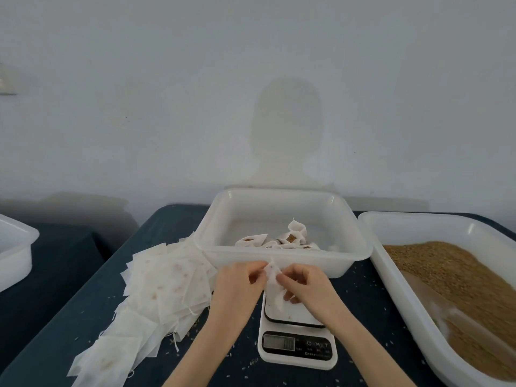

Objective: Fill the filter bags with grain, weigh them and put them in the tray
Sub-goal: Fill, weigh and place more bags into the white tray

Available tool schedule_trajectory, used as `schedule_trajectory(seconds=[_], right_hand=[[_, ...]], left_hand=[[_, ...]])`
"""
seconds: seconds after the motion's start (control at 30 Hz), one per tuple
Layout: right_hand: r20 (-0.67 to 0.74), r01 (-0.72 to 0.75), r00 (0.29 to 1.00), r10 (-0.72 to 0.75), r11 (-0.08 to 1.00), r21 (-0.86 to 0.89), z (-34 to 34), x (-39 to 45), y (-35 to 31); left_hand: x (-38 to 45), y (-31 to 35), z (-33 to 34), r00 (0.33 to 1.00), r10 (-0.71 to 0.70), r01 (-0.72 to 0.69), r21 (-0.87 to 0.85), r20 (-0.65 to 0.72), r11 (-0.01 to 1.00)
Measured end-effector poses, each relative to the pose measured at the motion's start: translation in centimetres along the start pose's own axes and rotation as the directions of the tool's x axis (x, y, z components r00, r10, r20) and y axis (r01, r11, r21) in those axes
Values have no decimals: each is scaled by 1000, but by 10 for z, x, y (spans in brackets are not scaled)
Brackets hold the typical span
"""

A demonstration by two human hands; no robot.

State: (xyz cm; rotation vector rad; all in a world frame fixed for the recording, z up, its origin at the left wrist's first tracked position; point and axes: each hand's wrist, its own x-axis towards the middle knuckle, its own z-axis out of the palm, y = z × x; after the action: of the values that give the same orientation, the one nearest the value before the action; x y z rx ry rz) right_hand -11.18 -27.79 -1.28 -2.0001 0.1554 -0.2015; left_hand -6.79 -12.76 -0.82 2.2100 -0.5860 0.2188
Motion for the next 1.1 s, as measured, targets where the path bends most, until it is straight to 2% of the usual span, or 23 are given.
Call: schedule_trajectory(seconds=[0.07, 0.1, 0.17, 0.23, 0.4, 0.47, 0.6, 0.77, 0.9, 1.0, 1.1], right_hand=[[-120, 26, 991, -56, 970, -240, -1, -3, 2], [-145, 54, 982, -120, 918, -392, 0, -5, 3], [-153, 110, 958, -244, 801, -589, 2, -7, 1], [-126, 133, 955, -269, 765, -630, 2, -6, 0], [-34, 142, 974, -225, 719, -680, -8, -7, 4], [-36, 138, 974, -224, 708, -692, -10, -8, 3], [-83, 57, 986, -143, 767, -640, -20, -8, -4], [-41, 62, 991, -128, 703, -708, -33, -10, -12], [-9, 53, 997, -74, 788, -614, -45, -9, -13], [48, 97, 995, -85, 855, -509, -52, -11, -15], [116, 120, 990, -78, 903, -413, -57, -12, -16]], left_hand=[[1, 5, -1, 998, 48, -40, 240, -28, 970], [0, 8, 0, 997, 66, -54, 297, -30, 953], [-2, 13, 4, 995, 95, -78, 343, -31, 936], [0, 16, 6, 995, 101, -88, 326, -25, 941], [5, 21, 8, 993, 116, -117, 318, 21, 941], [5, 22, 11, 991, 131, -131, 290, 18, 948], [9, 21, 13, 984, 177, -180, 222, 31, 958], [11, 20, 17, 965, 244, -253, 104, 91, 962], [8, 15, 17, 929, 306, -306, -33, 207, 952], [8, 10, 22, 877, 340, -367, 16, 339, 930], [12, 7, 31, 883, 327, -353, 16, 337, 935]])
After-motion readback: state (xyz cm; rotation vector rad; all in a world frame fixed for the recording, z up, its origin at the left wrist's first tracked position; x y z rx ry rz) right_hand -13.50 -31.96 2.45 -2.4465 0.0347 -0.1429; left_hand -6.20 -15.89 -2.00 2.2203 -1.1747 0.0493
